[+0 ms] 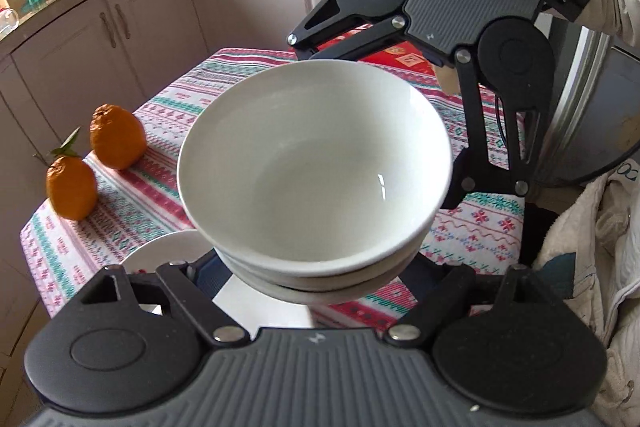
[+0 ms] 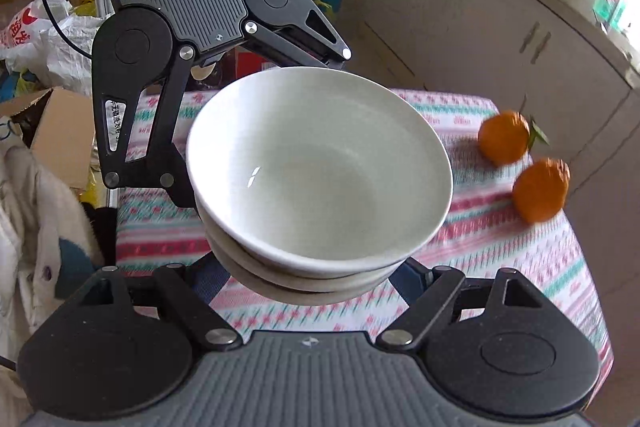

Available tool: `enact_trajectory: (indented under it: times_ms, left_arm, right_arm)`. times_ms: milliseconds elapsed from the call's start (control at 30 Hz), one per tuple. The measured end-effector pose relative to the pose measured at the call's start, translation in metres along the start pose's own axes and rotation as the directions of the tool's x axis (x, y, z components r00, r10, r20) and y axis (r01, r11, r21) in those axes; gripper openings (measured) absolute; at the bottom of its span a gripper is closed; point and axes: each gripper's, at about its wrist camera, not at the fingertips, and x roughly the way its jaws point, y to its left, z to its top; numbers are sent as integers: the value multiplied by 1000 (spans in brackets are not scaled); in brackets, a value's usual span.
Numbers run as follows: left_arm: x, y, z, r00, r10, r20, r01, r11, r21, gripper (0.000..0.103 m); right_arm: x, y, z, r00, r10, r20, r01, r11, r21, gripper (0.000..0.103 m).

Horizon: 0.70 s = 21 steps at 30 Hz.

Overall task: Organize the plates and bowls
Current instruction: 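Carry the bowl stack with the right tool over the white plate stack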

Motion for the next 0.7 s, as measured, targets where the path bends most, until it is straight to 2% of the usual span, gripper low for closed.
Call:
enact_trajectory:
  times_ms: [233,467,700]
  left_arm:
    - [-11,35,-25,997,73,-21,-74,995,-63,87]
    - [-7,57,-49,996,71,-54,-77,990,-116,87]
    - [-10,61,-60,996,63,-61,-71,988,-135,87]
  right_arm:
    - [42,-18,44,999,37,9,-36,996,-76,88]
    - [79,-26,60,996,90,-8,-90,993,-77,88]
    - [92,-36,63,993,118,-8,-118,992,-49,88]
